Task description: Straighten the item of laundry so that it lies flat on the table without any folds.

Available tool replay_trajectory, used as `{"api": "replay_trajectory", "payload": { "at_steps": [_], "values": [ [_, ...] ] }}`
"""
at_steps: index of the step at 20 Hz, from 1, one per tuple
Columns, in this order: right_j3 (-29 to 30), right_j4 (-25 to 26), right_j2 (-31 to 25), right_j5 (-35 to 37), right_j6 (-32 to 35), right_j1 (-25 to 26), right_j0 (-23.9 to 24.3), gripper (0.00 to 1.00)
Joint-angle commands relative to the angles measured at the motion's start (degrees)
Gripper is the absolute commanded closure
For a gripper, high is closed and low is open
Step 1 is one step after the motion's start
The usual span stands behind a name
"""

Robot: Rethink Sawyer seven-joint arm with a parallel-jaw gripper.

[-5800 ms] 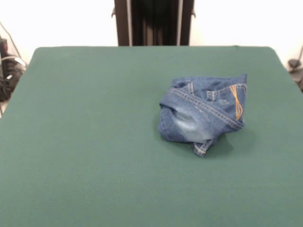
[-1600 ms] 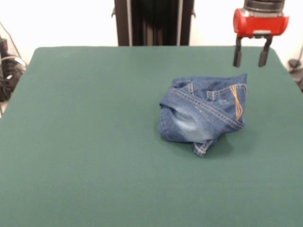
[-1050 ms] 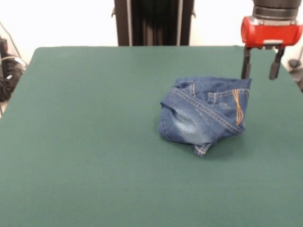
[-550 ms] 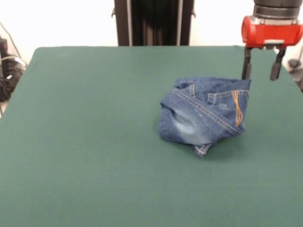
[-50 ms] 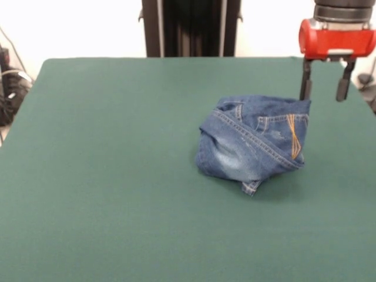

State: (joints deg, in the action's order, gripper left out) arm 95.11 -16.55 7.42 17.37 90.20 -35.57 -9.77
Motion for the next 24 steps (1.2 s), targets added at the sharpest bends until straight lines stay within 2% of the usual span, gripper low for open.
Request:
{"api": "replay_trajectory", "payload": {
  "at_steps": [1, 10, 16, 24],
  "values": [
    [-4.34, -3.85, -2.25, 2.62, 15.18, 6.44, -0.94, 0.00],
    [-6.16, -1.96, 0.47, 7.56, 13.82, 5.47, -1.44, 0.00],
    [-5.39, -0.59, -0.84, 6.99, 11.00, 5.04, 0.20, 0.00],
    [-4.31, -0.61, -0.57, 6.04, 11.53, 4.60, -0.40, 0.00]
  ]
}}
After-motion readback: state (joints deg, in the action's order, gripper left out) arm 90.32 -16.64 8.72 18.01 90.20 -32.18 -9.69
